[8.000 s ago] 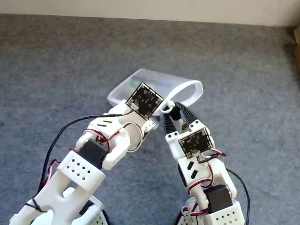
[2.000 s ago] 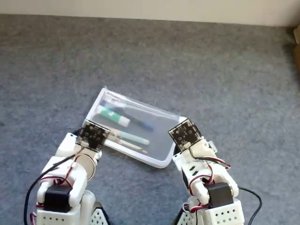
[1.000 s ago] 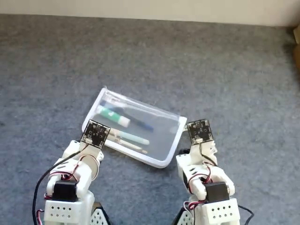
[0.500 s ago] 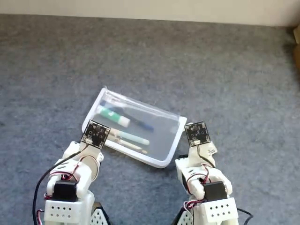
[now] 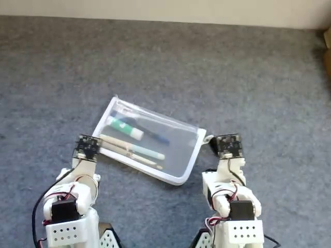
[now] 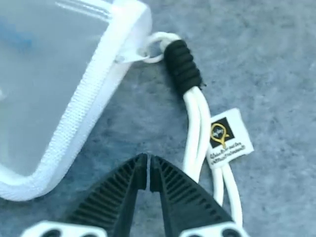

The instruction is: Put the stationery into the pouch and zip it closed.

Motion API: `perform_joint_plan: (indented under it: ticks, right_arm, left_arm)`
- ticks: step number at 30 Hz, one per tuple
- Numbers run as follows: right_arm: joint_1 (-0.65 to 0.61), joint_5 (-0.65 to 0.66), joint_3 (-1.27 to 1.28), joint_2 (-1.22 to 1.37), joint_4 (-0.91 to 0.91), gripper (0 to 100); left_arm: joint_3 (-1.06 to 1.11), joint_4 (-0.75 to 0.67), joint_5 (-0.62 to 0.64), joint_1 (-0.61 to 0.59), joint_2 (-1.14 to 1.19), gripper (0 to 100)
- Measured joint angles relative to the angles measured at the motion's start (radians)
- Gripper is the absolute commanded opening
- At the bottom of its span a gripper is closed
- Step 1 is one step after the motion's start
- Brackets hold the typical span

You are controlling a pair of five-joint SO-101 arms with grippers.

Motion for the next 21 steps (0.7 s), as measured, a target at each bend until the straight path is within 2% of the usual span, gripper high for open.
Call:
perform_joint_plan:
  ticks: [3, 7, 21]
  right_arm:
    - [-0.005, 0.0, 0.0, 0.0, 0.0, 0.8]
    - [0.0, 0.0, 0.0, 0.0, 0.0, 0.6]
    - [0.0, 0.0, 0.0, 0.0, 0.0, 0.6]
  left_arm:
    - [0.0, 0.006, 0.002, 0.011, 0.0, 0]
    - [0.0, 0.008, 0.002, 0.094, 0.0, 0]
    - [0.0, 0.008, 0.002, 0.138, 0.0, 0]
